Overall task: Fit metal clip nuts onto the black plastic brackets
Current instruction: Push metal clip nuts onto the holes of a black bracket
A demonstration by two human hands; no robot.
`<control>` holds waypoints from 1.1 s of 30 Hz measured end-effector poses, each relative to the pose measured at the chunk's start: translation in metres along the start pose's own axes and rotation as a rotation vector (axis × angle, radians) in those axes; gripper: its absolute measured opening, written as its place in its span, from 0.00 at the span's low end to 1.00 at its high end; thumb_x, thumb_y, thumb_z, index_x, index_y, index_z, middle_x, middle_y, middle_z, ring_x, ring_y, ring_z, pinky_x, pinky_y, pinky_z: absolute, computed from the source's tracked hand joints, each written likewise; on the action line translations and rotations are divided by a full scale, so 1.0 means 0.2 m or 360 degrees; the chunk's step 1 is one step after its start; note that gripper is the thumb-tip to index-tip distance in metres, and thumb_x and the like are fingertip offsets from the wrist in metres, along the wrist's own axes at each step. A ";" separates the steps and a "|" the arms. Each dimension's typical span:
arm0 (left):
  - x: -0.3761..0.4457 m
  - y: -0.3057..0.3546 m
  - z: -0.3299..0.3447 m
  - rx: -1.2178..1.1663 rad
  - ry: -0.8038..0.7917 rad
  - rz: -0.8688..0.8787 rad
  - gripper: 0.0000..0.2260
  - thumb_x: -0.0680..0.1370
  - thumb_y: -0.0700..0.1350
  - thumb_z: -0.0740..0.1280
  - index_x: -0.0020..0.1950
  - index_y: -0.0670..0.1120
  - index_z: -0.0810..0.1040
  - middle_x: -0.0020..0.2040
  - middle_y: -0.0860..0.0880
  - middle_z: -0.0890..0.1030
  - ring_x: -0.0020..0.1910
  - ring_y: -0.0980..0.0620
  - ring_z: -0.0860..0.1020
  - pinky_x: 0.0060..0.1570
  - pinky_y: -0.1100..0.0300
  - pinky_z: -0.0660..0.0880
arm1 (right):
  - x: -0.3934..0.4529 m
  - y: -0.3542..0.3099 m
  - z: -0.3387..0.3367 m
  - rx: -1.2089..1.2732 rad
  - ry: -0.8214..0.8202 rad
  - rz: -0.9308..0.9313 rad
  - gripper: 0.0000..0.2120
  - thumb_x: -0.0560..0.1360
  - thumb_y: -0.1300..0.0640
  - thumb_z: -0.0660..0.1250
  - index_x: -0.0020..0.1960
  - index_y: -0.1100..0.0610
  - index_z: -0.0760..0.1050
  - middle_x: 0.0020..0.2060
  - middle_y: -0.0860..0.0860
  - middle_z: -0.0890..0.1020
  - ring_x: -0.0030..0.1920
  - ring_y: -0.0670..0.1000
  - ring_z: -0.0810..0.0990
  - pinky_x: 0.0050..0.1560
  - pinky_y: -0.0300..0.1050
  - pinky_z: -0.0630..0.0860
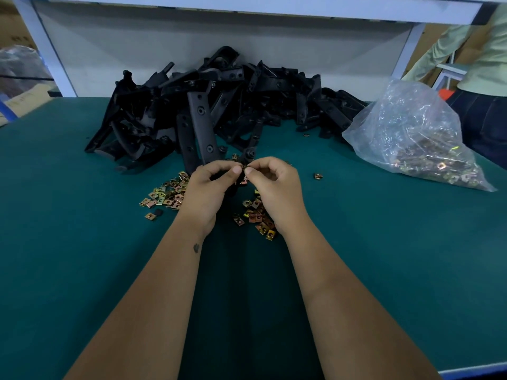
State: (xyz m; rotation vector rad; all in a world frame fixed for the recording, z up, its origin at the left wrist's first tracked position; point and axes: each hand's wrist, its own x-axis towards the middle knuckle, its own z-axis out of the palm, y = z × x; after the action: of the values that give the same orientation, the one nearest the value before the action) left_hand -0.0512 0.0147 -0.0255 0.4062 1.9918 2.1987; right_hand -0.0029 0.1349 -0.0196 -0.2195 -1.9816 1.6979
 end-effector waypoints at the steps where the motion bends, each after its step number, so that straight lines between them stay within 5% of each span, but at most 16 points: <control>1: 0.00 0.00 0.00 0.0008 0.0001 0.0000 0.05 0.79 0.42 0.69 0.48 0.50 0.84 0.63 0.35 0.75 0.63 0.42 0.76 0.68 0.46 0.71 | 0.00 0.00 0.00 0.0001 0.0003 0.0006 0.03 0.75 0.61 0.70 0.43 0.56 0.81 0.36 0.46 0.82 0.36 0.38 0.78 0.34 0.29 0.72; 6: 0.00 0.00 0.00 -0.0118 0.0140 0.0025 0.05 0.78 0.41 0.70 0.46 0.49 0.85 0.50 0.46 0.85 0.55 0.49 0.81 0.56 0.58 0.76 | 0.02 -0.02 -0.03 -0.0047 0.0258 0.0052 0.04 0.74 0.60 0.69 0.42 0.53 0.80 0.35 0.42 0.80 0.35 0.35 0.77 0.36 0.26 0.70; 8: 0.01 0.01 -0.02 -0.0199 0.0229 0.0023 0.07 0.79 0.40 0.69 0.44 0.49 0.85 0.46 0.50 0.85 0.56 0.51 0.80 0.58 0.59 0.74 | 0.04 -0.01 -0.09 -0.0083 0.0460 0.0183 0.02 0.74 0.58 0.69 0.45 0.53 0.79 0.37 0.43 0.79 0.36 0.38 0.77 0.37 0.31 0.71; 11: 0.02 0.02 -0.05 -0.0474 0.0358 -0.0032 0.09 0.78 0.38 0.69 0.41 0.50 0.84 0.45 0.51 0.85 0.57 0.50 0.80 0.64 0.55 0.73 | 0.07 0.03 -0.18 -0.0548 0.0614 0.0328 0.10 0.75 0.59 0.66 0.57 0.54 0.77 0.49 0.47 0.78 0.52 0.47 0.76 0.47 0.43 0.71; 13: 0.03 0.03 -0.06 -0.0571 0.0409 -0.0069 0.09 0.78 0.38 0.69 0.42 0.51 0.84 0.47 0.52 0.85 0.57 0.52 0.80 0.64 0.56 0.73 | 0.07 0.04 -0.18 -0.0945 0.0573 0.0251 0.17 0.76 0.59 0.65 0.64 0.54 0.75 0.58 0.49 0.75 0.62 0.51 0.70 0.55 0.44 0.69; 16: 0.03 0.03 -0.08 -0.0671 0.0433 -0.0089 0.09 0.77 0.36 0.69 0.44 0.50 0.84 0.47 0.52 0.85 0.51 0.55 0.81 0.54 0.60 0.73 | 0.05 0.03 -0.11 -0.1152 0.0338 -0.0043 0.16 0.77 0.59 0.63 0.64 0.52 0.77 0.59 0.50 0.77 0.63 0.53 0.69 0.62 0.49 0.69; 23: 0.04 0.01 -0.07 -0.0697 0.0424 -0.0064 0.10 0.77 0.34 0.69 0.45 0.49 0.82 0.46 0.51 0.84 0.47 0.56 0.81 0.48 0.63 0.74 | 0.05 0.09 -0.02 -0.1678 -0.0369 -0.0329 0.19 0.82 0.51 0.57 0.73 0.46 0.70 0.66 0.47 0.74 0.65 0.53 0.64 0.61 0.48 0.59; 28: 0.04 0.01 -0.05 -0.0678 0.0402 -0.0049 0.10 0.77 0.33 0.68 0.45 0.48 0.82 0.41 0.53 0.83 0.39 0.60 0.81 0.40 0.67 0.75 | 0.06 0.09 -0.02 -0.1627 -0.0257 -0.0322 0.11 0.79 0.49 0.64 0.59 0.46 0.79 0.56 0.48 0.77 0.61 0.53 0.67 0.53 0.47 0.57; 33: 0.04 0.01 -0.04 -0.0702 0.0347 -0.0040 0.09 0.77 0.33 0.68 0.45 0.48 0.81 0.44 0.51 0.82 0.39 0.59 0.81 0.39 0.66 0.75 | 0.06 0.08 -0.03 -0.1544 -0.0181 -0.0324 0.04 0.76 0.52 0.69 0.50 0.50 0.78 0.49 0.48 0.78 0.56 0.53 0.70 0.50 0.45 0.59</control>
State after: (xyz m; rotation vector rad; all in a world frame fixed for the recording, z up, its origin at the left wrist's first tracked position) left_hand -0.0606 0.0088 -0.0233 0.0855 1.5122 2.6639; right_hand -0.0136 0.1478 -0.0314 -0.2383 -2.6552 0.5256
